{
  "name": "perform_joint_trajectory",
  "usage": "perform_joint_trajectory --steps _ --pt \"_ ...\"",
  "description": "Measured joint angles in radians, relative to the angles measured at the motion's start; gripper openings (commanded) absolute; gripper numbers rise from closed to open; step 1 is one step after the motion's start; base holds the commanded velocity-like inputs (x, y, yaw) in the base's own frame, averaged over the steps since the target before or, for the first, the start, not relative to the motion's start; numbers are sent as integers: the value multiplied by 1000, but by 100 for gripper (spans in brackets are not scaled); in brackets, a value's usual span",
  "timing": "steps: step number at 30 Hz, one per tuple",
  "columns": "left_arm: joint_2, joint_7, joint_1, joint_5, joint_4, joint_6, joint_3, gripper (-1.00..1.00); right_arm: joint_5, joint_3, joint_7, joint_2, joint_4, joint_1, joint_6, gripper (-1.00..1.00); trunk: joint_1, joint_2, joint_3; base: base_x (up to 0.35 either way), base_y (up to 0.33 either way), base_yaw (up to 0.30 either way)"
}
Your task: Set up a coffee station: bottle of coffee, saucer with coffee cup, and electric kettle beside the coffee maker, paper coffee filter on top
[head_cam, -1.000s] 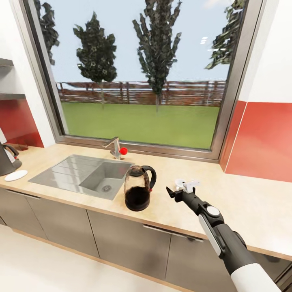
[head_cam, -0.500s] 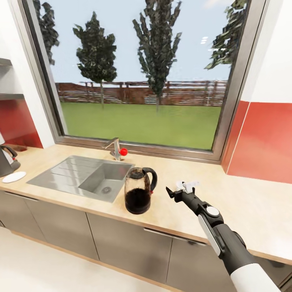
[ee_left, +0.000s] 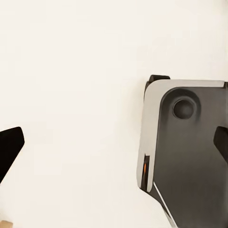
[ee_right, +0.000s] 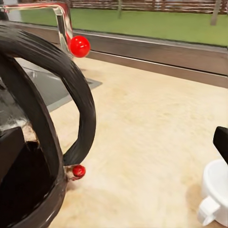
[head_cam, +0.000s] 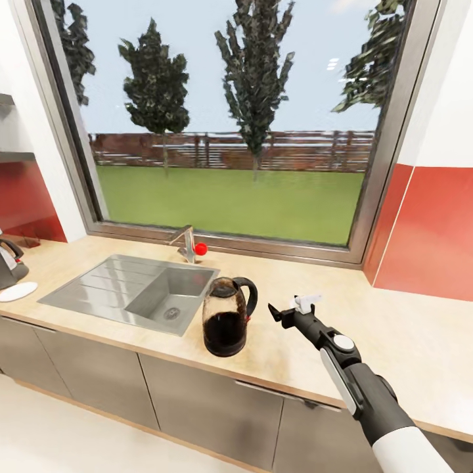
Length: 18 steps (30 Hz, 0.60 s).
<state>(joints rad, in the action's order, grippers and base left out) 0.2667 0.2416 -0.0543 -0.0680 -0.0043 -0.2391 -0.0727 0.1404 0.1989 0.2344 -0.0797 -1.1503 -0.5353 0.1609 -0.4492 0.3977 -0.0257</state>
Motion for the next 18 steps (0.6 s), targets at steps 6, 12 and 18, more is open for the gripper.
perform_joint_trajectory --steps 6,12,18 --pt "0 0 0 1 0 0 3 100 1 2 0 23 26 0 -1 100 0 0 0 168 41 0" --pt "0 0 0 1 0 0 4 100 2 2 1 29 39 0 -2 100 0 0 0 11 4 0" --pt "0 0 0 1 0 0 4 100 2 3 1 34 76 0 -44 100 0 0 0 0 0 0"
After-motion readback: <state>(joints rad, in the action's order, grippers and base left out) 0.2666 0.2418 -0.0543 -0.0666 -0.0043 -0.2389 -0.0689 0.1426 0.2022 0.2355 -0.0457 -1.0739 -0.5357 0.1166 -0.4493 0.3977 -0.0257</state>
